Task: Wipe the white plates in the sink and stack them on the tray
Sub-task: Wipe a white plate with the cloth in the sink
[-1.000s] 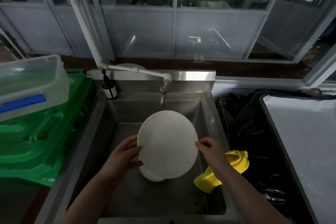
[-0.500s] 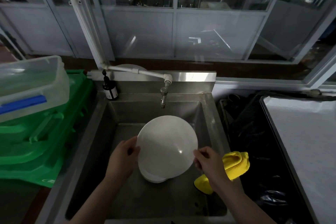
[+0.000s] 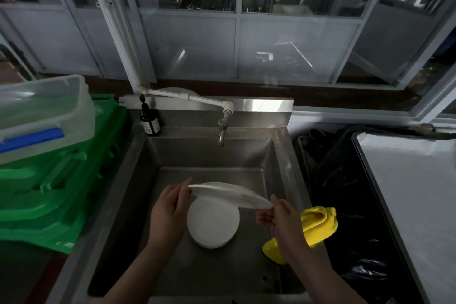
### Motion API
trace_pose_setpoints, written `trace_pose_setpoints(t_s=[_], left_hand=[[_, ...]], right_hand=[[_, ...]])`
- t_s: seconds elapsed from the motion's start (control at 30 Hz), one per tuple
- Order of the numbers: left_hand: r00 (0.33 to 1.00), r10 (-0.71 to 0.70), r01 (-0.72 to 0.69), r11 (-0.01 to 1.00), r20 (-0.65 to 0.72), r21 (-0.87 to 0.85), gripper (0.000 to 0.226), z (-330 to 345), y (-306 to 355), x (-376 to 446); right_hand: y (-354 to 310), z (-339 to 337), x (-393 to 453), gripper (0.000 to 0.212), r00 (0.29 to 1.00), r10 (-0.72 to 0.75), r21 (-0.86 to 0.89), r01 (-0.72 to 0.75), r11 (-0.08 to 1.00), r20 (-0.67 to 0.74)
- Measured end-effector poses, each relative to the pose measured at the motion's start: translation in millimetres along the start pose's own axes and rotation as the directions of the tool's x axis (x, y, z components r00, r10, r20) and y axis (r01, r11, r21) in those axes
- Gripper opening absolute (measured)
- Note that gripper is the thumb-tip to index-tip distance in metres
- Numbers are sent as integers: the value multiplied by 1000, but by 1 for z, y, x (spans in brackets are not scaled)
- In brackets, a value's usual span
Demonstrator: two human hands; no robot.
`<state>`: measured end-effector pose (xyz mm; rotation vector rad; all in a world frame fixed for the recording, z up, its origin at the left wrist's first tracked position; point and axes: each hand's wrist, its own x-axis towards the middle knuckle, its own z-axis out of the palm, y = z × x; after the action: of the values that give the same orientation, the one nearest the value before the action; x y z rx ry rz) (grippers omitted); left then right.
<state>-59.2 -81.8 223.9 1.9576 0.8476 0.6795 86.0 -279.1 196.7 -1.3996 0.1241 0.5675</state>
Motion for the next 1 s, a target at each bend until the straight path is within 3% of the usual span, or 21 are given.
trace_pose_setpoints(t_s=[0.27,0.43,0.53,0.7,0.87,1.0], left_hand=[[998,-8,14,994,59,-108,33,-7,12,4],[998,-2,12,985,58,-173,34,-5,16,3],[993,-63,87,964,103,-250,37,-7,23,3],[971,-157,213,913,181,-348,40,-9,24,9],[880,-314,434,834,356,-340,27,-13,17,13],[824,-333,516,774,458,-367,24,-15,10,15]], right_hand=[[5,-1,8,7,996,-83,-147,88,985,39],[1,-3,9,23,992,-109,-121,115,986,58],[-1,-6,10,33,995,-70,-90,76,993,64],[-9,-10,10,28,995,-54,-50,58,997,88],[-13,-15,14,29,996,-37,-57,42,998,82],[-11,-19,18,28,996,-16,-64,21,998,90]])
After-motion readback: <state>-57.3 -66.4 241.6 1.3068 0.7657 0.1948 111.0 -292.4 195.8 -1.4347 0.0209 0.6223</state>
